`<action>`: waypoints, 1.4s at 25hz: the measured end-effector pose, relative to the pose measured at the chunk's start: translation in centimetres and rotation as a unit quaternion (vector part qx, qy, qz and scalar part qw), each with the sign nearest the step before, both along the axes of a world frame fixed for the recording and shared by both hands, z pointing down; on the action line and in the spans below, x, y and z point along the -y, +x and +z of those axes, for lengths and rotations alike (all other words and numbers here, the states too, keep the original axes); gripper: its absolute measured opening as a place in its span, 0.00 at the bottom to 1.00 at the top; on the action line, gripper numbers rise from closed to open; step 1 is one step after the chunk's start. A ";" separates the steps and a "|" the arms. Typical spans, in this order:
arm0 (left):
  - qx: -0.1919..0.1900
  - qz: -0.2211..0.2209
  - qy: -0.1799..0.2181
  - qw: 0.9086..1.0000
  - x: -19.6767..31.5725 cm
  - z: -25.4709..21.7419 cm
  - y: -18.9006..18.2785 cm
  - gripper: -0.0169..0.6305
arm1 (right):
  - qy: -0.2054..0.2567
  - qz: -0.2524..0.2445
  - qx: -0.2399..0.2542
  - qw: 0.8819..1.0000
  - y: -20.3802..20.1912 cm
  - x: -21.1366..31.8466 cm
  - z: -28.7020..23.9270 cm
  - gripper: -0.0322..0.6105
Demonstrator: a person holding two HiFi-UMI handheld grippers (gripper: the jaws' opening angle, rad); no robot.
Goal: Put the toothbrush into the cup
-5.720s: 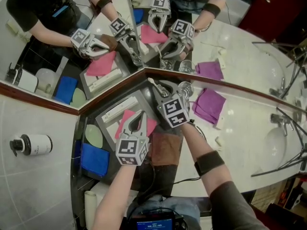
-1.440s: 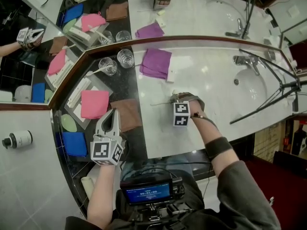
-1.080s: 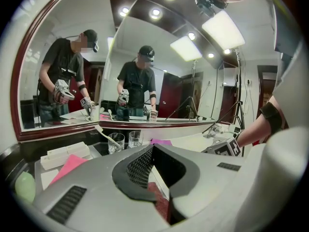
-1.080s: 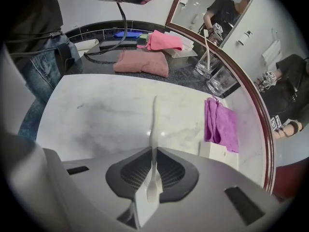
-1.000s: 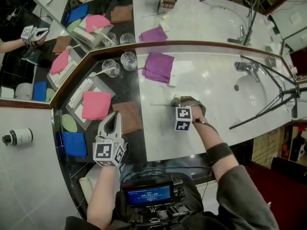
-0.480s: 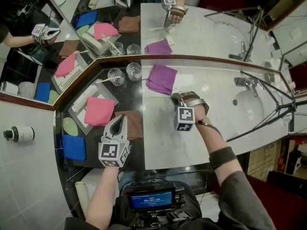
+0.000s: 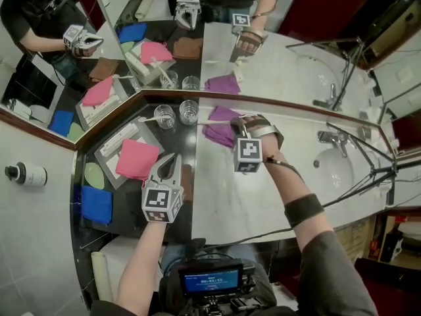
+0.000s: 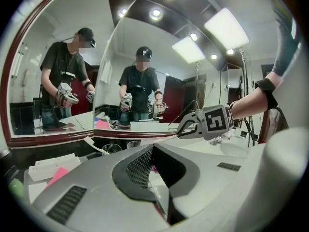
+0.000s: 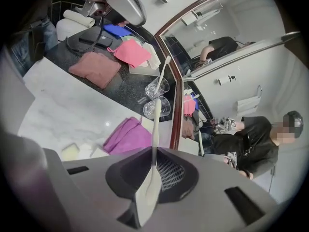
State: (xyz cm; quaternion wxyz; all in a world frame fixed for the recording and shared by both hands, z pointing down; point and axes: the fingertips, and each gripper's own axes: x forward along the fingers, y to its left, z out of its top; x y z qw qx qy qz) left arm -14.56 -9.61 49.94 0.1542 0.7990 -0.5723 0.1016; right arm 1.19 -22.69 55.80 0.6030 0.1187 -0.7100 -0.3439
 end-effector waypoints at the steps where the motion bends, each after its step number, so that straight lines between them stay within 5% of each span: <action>1: -0.002 -0.003 0.003 1.000 0.4 -0.1 0.0 0.03 | 0.006 -0.007 -0.004 1.000 -0.4 0.6 -0.5 0.13; 13: 0.002 -0.028 -0.001 1.000 3.4 1.7 -0.6 0.03 | 0.084 -0.112 -0.100 0.985 -5.0 5.7 -2.5 0.13; 35: -0.017 -0.037 -0.010 0.999 5.5 4.5 -2.1 0.03 | 0.084 -0.189 -0.232 0.951 -9.2 7.3 3.6 0.14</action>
